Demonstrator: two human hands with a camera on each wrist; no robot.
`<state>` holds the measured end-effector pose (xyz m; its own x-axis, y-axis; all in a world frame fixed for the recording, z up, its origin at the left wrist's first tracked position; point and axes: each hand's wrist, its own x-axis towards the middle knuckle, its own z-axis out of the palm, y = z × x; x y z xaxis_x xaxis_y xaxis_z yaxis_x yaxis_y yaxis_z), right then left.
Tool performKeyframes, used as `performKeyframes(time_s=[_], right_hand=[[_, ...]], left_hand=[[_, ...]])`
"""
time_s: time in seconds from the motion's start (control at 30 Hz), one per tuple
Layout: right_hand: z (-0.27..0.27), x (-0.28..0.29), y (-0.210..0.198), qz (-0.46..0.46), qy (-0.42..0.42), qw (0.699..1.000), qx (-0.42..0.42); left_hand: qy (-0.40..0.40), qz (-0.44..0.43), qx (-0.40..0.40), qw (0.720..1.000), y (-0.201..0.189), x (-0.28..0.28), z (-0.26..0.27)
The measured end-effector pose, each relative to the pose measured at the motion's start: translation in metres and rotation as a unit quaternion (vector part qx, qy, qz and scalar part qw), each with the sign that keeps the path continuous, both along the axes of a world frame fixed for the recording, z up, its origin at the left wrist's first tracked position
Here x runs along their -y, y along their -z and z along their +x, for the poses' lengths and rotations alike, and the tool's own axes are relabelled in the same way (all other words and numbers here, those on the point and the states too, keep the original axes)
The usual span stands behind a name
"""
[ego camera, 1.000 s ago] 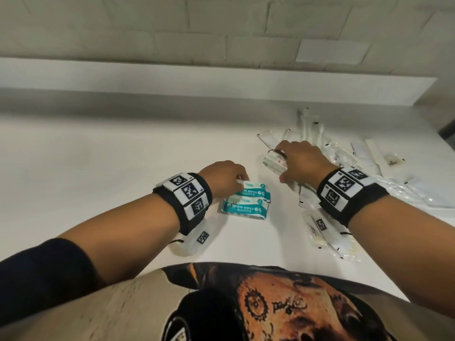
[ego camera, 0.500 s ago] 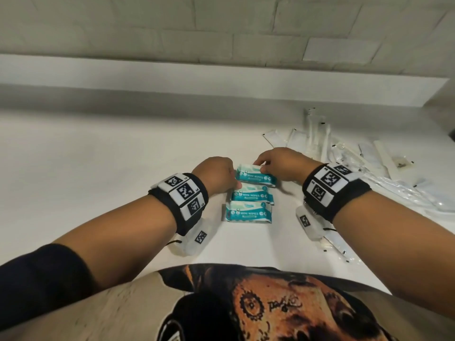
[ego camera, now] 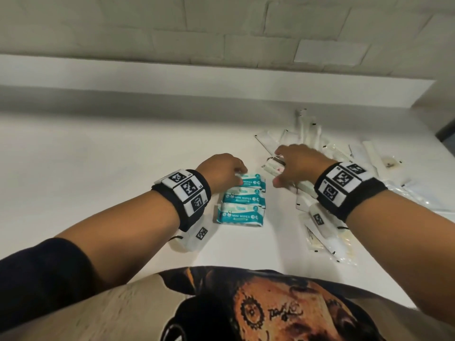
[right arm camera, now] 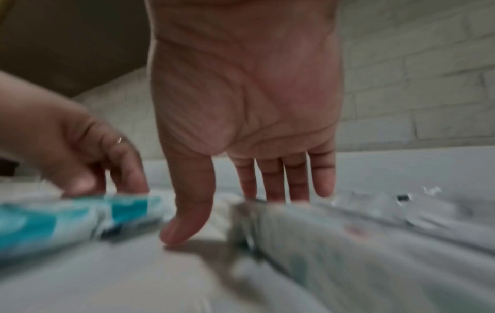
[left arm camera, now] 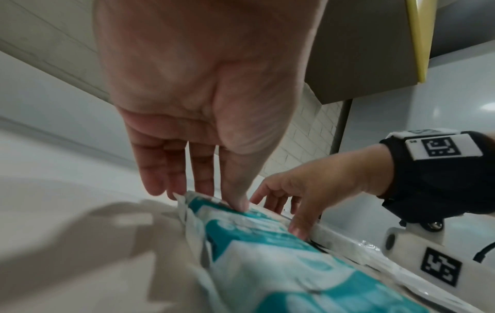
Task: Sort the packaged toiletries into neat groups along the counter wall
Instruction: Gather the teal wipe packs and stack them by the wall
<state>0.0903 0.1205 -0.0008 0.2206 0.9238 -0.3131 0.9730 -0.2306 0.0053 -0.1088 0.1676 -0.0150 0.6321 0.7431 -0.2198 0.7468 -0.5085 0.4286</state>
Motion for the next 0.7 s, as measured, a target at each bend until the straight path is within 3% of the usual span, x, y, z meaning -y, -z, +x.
performKeyframes(time_s=[0.1,0.27,0.43,0.63,0.7], right_hand=[[0.001,0.001,0.007,0.015,-0.013,1.0,0.011],[0.002,-0.013,-0.015,-0.044,0.001,0.98,-0.192],[0.005,-0.031,-0.006,0.02,-0.02,0.998,-0.064],[-0.002,-0.033,-0.002,-0.046,-0.018,0.996,-0.074],[-0.01,-0.039,0.0,-0.021,-0.037,0.997,-0.068]], left_hand=[[0.003,-0.005,0.003,1.0,0.001,0.0,0.003],[-0.024,0.0,0.021,0.999,0.002,0.0,0.003],[-0.038,-0.005,0.023,0.999,0.004,-0.004,0.003],[-0.045,-0.02,0.024,0.998,0.007,-0.008,0.003],[-0.045,-0.003,0.018,0.999,0.006,-0.008,0.003]])
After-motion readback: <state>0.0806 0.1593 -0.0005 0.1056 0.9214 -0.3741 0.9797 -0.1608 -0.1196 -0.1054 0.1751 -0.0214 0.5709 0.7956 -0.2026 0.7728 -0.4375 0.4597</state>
